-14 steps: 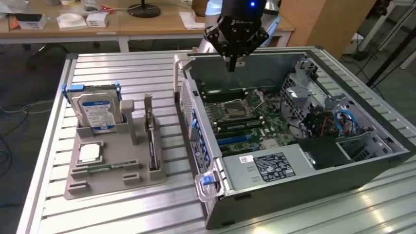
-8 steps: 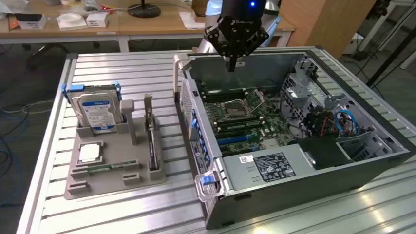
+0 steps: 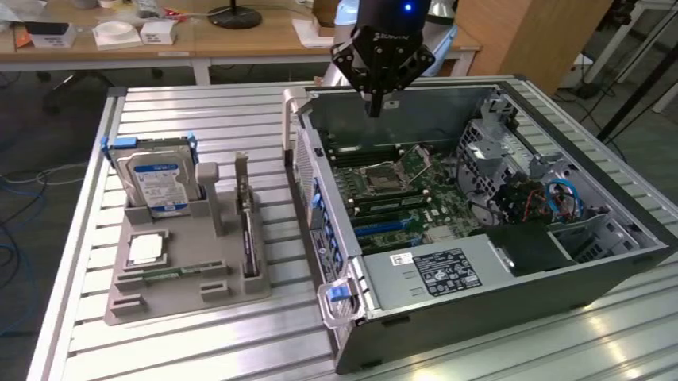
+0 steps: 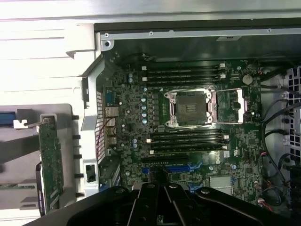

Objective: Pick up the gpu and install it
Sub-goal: 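Reach for the gpu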

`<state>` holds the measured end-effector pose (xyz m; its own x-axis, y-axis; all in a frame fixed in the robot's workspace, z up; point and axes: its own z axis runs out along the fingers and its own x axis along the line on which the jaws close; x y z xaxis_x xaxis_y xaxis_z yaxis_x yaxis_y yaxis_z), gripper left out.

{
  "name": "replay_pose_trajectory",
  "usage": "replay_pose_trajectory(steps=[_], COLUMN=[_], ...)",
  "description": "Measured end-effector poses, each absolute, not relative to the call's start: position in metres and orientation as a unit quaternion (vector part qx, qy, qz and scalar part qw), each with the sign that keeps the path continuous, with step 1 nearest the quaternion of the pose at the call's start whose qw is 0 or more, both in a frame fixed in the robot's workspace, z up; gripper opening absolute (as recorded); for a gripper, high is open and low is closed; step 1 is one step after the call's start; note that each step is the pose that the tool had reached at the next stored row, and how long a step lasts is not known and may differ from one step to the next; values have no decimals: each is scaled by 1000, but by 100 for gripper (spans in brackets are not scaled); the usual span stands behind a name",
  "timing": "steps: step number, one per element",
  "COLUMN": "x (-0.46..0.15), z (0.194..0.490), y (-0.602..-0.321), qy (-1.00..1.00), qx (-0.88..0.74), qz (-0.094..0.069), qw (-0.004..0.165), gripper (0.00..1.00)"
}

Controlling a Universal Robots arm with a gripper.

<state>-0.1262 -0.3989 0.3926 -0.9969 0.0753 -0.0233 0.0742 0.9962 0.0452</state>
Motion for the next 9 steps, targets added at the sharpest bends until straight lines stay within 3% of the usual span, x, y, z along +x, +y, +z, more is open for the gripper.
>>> replay_pose_trajectory(steps=[9], x=[-135], z=[392], y=[-399], qy=[999], qx=[37], qz=[22], qw=[12], gripper=[11])
